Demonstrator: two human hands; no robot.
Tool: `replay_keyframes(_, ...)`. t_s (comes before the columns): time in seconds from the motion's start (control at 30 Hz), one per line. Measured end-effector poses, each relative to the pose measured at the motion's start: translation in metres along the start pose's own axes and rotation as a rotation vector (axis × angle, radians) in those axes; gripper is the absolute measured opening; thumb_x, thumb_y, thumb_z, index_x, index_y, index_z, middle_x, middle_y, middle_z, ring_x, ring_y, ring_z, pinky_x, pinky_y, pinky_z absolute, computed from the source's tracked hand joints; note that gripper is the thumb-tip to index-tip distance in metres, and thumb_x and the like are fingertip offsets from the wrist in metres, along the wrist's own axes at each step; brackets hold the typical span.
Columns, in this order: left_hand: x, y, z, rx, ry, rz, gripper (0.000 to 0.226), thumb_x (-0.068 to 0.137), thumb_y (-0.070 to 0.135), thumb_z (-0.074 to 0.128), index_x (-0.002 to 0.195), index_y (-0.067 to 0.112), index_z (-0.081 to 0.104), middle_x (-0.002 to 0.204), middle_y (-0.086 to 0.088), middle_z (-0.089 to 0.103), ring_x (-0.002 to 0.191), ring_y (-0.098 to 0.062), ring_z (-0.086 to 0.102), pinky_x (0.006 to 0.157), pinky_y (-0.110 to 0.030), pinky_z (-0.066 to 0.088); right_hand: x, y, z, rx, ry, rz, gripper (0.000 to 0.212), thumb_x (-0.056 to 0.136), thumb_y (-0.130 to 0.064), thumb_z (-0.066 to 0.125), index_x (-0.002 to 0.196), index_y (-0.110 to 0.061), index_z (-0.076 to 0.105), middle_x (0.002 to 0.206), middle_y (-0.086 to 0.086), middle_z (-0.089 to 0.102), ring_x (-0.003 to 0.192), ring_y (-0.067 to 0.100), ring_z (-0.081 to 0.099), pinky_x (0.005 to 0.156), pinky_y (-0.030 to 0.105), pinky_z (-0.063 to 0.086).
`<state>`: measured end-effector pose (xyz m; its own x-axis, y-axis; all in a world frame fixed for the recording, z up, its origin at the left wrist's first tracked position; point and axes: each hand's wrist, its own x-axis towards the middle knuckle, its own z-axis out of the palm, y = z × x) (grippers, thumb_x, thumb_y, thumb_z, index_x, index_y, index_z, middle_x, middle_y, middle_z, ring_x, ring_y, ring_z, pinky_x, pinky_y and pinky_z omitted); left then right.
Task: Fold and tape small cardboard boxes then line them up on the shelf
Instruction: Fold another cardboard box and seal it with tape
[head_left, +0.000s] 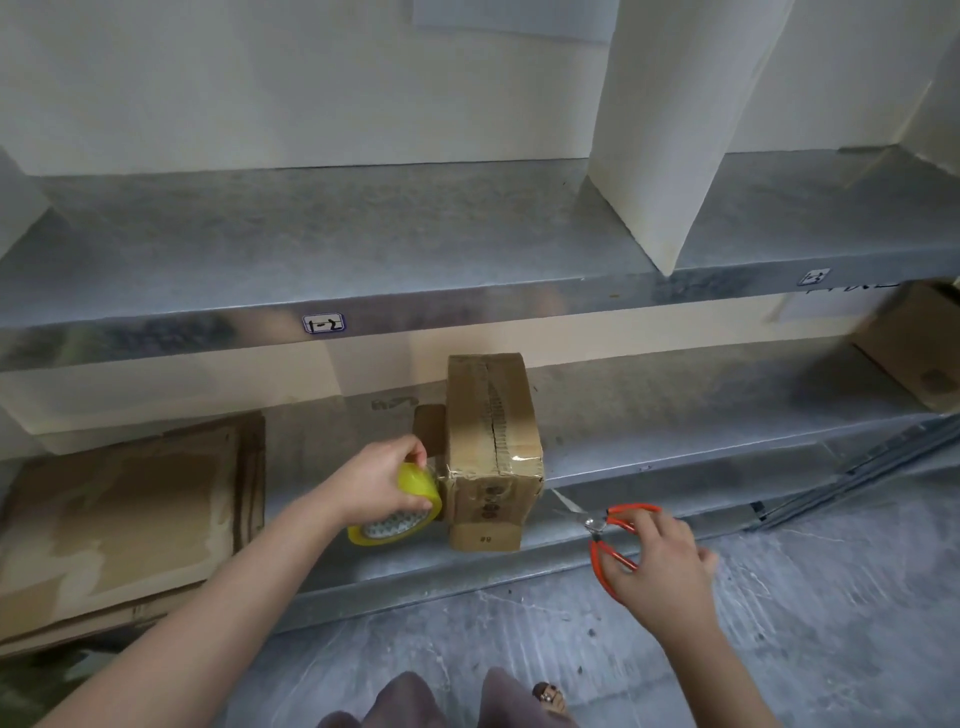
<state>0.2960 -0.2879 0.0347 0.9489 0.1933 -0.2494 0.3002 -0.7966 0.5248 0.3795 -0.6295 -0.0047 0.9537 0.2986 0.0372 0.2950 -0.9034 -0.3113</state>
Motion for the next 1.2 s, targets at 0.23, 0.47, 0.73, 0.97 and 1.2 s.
replay_keyframes(0.23,-0.003,0.014,0.013,-0.031,0.068,-0.126,0.045,0.071,0.041,0.082,0.100,0.026,0.051,0.109,0.007,0.057,0.101,-0.013,0.052,0.081,-0.029,0.043,0.083,0.030,0.018,0.035,0.002,-0.064,0.043,0.078,-0.050,0.071,0.116,-0.032,0.060,0.117,-0.009,0.058,0.113,0.019,0.051,0.080,0.037,0.029)
replay_keyframes(0.47,-0.012,0.022,0.024,-0.074,0.152,-0.267,0.045,0.068,0.044,0.083,0.093,0.032,0.049,0.105,0.009,0.059,0.101,-0.012,0.054,0.084,-0.030,0.043,0.161,0.028,0.056,-0.039,-0.235,-0.122,0.051,0.088,-0.052,0.060,0.128,-0.023,0.047,0.128,0.003,0.052,0.122,0.022,0.045,0.090,0.040,0.033)
replay_keyframes(0.73,-0.018,0.030,0.032,-0.105,0.179,-0.334,0.044,0.067,0.042,0.085,0.091,0.032,0.049,0.105,0.009,0.060,0.102,-0.010,0.054,0.082,-0.028,0.041,0.161,0.035,0.054,-0.130,-0.298,-0.291,0.053,0.097,-0.050,0.042,0.146,-0.031,0.037,0.152,-0.005,0.036,0.140,0.016,0.027,0.103,0.043,0.028)
replay_keyframes(0.97,-0.017,0.031,0.026,-0.092,0.155,-0.246,0.044,0.069,0.037,0.085,0.094,0.026,0.051,0.104,0.006,0.059,0.100,-0.013,0.054,0.073,-0.023,0.033,0.064,0.020,0.012,0.034,-0.140,-0.500,0.059,0.096,-0.058,0.027,0.150,-0.036,0.031,0.158,-0.010,0.028,0.148,0.010,0.016,0.116,0.044,0.012)
replay_keyframes(1.2,-0.019,0.027,0.019,-0.102,0.106,-0.136,0.044,0.070,0.037,0.084,0.096,0.024,0.051,0.104,0.005,0.058,0.096,-0.014,0.052,0.069,-0.024,0.031,0.015,-0.072,0.015,0.132,-0.051,-0.545,0.050,0.097,-0.044,0.044,0.146,-0.031,0.042,0.151,-0.004,0.041,0.146,0.017,0.026,0.115,0.039,0.027)
